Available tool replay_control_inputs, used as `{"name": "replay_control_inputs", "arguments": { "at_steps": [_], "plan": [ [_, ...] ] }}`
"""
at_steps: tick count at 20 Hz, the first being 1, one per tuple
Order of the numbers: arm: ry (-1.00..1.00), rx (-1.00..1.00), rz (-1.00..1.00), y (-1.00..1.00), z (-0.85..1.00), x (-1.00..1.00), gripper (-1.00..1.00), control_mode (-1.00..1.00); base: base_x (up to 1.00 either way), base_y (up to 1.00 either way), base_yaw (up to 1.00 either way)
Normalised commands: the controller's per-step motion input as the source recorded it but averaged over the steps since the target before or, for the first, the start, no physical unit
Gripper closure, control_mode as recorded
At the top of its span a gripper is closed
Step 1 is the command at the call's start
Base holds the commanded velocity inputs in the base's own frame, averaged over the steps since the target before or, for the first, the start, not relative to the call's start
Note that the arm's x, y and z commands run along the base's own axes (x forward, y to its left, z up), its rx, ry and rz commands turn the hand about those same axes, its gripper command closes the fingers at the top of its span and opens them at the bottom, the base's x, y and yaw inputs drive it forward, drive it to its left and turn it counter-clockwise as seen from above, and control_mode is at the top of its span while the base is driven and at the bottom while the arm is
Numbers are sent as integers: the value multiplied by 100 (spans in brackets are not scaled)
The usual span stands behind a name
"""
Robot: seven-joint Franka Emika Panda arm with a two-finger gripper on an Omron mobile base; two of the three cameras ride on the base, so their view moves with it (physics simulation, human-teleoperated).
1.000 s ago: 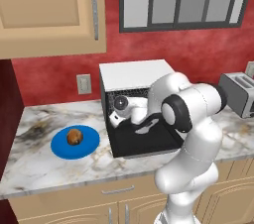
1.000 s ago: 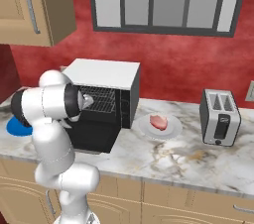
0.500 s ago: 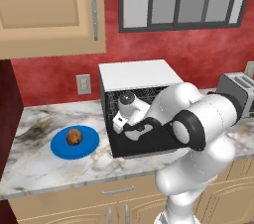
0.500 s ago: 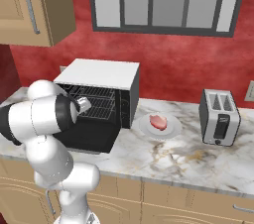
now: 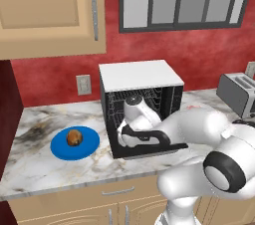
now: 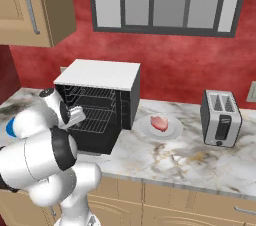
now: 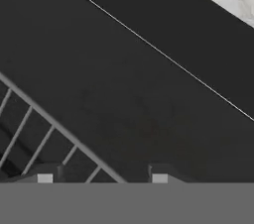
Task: Open the toaster oven door. Place the bread on the bottom rack in the toaster oven and place the steak on the top rack.
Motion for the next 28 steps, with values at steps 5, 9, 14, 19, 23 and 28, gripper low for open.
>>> {"name": "replay_control_inputs", "arguments": {
  "at_steps": [5, 9, 14, 19, 23, 28],
  "plan": [
    [11, 0, 0, 3, 1, -52, 100, -100, 0, 0, 0],
    [1, 0, 0, 0, 53, -8, -100, -100, 0, 0, 0],
    [-5, 0, 0, 0, 100, 0, -100, -100, 0, 0, 0],
    [-2, 0, 2, 78, 45, -13, -100, -100, 0, 0, 0],
    [1, 0, 1, 100, 20, -8, -100, -100, 0, 0, 0],
    [2, 0, -4, 100, 32, 0, -100, -100, 0, 0, 0]
  ]
}}
